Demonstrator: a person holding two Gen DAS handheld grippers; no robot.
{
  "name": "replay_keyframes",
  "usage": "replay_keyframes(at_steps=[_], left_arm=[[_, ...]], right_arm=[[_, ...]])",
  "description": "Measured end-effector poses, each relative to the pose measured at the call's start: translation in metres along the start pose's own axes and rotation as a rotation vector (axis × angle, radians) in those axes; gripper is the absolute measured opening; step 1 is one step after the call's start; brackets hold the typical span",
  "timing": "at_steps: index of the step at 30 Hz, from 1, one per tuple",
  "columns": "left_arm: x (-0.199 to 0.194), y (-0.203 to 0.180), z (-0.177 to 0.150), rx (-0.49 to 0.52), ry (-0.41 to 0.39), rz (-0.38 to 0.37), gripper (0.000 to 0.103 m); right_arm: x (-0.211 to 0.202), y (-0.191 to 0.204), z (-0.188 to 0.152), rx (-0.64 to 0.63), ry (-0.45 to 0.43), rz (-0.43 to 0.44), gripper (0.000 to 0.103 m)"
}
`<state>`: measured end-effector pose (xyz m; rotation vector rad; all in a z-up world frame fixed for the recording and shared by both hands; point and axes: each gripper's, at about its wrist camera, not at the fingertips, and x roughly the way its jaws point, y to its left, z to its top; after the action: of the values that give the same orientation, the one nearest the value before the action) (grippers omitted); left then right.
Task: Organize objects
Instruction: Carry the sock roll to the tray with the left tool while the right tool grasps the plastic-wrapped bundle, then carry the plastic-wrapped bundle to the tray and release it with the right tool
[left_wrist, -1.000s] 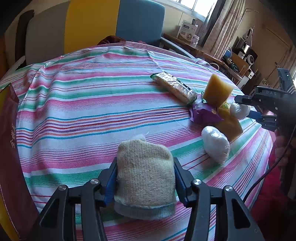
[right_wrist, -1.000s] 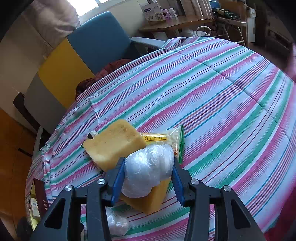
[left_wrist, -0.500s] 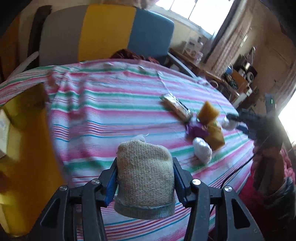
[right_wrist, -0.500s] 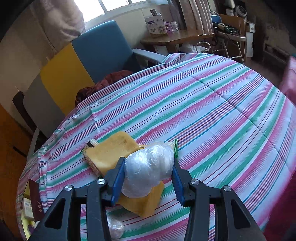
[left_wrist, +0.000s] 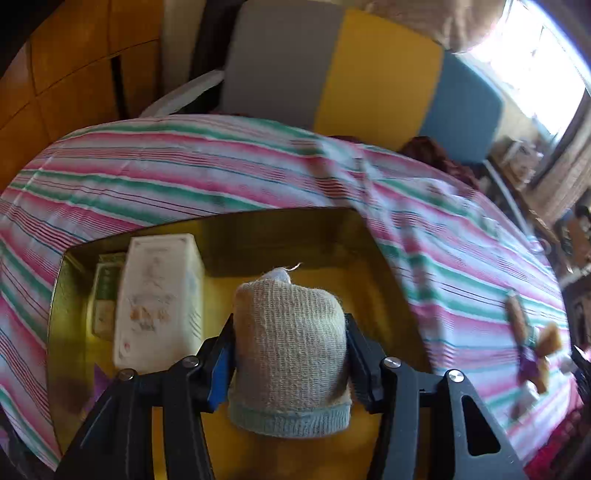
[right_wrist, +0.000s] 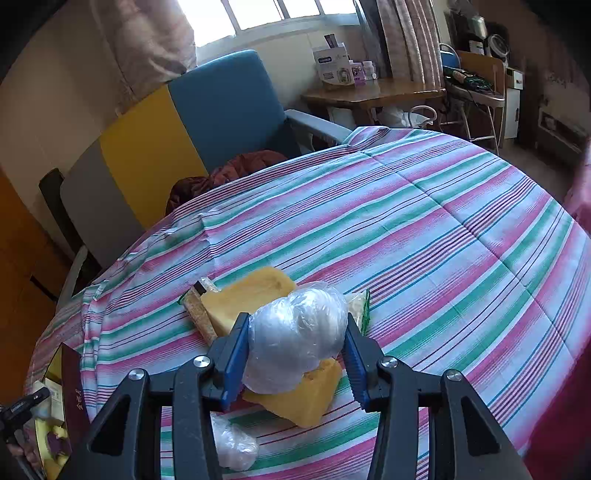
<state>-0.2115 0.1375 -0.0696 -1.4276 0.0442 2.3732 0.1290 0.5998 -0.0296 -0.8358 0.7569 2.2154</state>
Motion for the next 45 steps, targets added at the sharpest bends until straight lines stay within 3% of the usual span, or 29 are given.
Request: replay_keyframes(at_steps=[11,17,22,30,34,38,45], left_arm=[[0.059,0.011,0.030,0.022,0.037,0.133,0.055],[0.042,0.011,0.031,0.009,-0.025,0.130,0.069],[0.007,0.015,0.025,-0.006,-0.084,0.107,0.070],[-0.082,-0.001,-0.044,0.046,-0.190,0.107,0.070],[-0.104,-0.005,-0.072,0.055,-0.236,0.118,0.069],[-0.116,-0.003,-0.092,0.040,-0.255,0.125,0.069],[-0.118,0.012,-0.107,0.006,-0.240,0.081,0.069]], right_arm=[[0.001,0.004,0.000,-0.024,-0.003,0.001,0.048],[0.000,0.005,0.000,-0.028,-0.007,-0.002,0.048],[-0.004,0.005,0.001,-0.030,-0.027,-0.005,0.048],[-0.017,0.018,-0.001,-0.071,-0.070,0.053,0.048],[-0.017,0.035,-0.006,-0.118,-0.046,0.101,0.048],[-0.019,0.067,-0.015,-0.200,-0.013,0.148,0.048],[-0.036,0.162,-0.044,-0.404,0.026,0.298,0.048]])
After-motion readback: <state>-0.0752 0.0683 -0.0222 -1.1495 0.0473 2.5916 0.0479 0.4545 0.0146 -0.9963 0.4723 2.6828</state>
